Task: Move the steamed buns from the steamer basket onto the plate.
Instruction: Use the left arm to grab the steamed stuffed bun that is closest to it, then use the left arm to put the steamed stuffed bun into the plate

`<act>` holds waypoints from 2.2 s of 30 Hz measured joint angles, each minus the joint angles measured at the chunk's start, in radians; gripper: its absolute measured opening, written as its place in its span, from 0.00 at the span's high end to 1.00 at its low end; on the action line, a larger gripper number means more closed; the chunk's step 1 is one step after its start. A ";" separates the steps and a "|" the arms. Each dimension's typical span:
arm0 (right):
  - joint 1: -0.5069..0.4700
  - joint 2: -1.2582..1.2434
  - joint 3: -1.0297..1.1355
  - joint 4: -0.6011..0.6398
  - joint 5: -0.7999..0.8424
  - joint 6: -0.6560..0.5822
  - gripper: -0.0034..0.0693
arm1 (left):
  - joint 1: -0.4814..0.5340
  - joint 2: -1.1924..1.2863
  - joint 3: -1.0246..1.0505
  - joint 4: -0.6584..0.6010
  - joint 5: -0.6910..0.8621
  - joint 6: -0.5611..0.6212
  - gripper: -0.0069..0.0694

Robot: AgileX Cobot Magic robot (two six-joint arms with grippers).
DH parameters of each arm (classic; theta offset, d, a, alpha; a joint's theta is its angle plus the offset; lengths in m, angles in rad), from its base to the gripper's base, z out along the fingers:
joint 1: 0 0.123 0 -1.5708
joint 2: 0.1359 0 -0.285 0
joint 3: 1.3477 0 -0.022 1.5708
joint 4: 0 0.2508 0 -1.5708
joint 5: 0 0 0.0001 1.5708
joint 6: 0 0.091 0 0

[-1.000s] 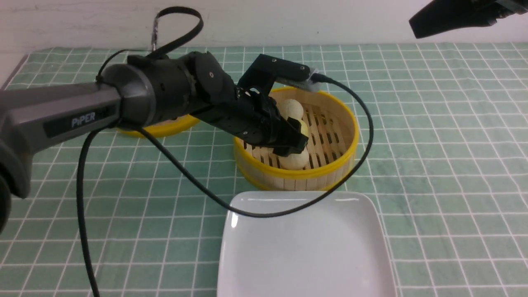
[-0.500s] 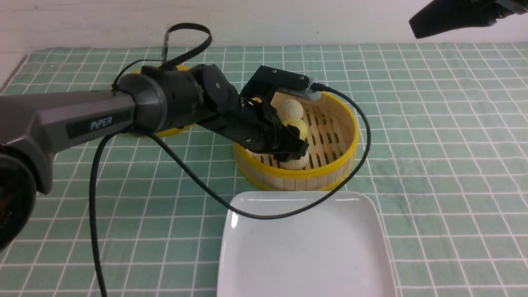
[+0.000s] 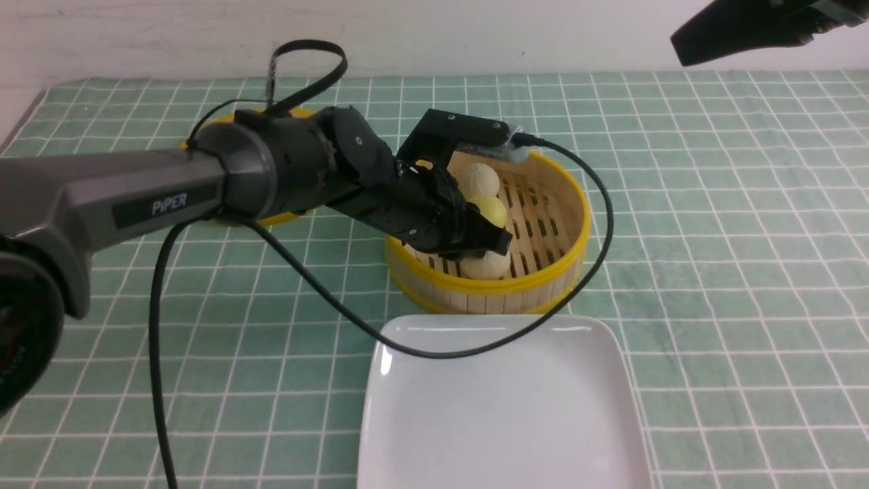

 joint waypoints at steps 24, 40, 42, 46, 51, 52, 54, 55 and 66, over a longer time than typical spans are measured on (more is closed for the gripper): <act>0.000 0.000 0.000 0.003 0.000 0.000 0.62 | 0.000 0.029 -0.035 -0.059 0.049 0.018 0.34; 0.000 0.000 0.000 0.008 0.000 0.000 0.62 | 0.000 0.028 -0.035 -0.066 0.053 0.042 0.88; 0.000 0.000 0.000 0.014 0.000 0.000 0.62 | 0.000 0.019 -0.035 -0.068 0.075 0.047 0.88; 0.000 0.000 0.000 0.022 0.000 0.000 0.62 | 0.000 -0.036 -0.033 -0.051 0.117 0.050 0.88; 0.000 0.000 0.000 0.024 0.000 0.000 0.62 | 0.000 -0.199 -0.033 0.015 0.161 0.049 0.88; 0.000 0.000 0.000 0.025 0.000 0.000 0.62 | 0.000 -0.239 -0.033 0.033 0.175 0.044 0.88; 0.000 0.000 0.000 0.025 0.000 0.000 0.62 | 0.001 -0.310 -0.033 0.070 0.198 0.019 0.88; 0.000 0.000 0.000 0.025 0.000 0.000 0.62 | 0.001 -0.332 -0.033 0.084 0.206 0.005 0.88; 0.000 0.000 0.000 0.025 0.000 0.000 0.62 | 0.001 -0.512 -0.021 0.271 0.596 -0.208 0.88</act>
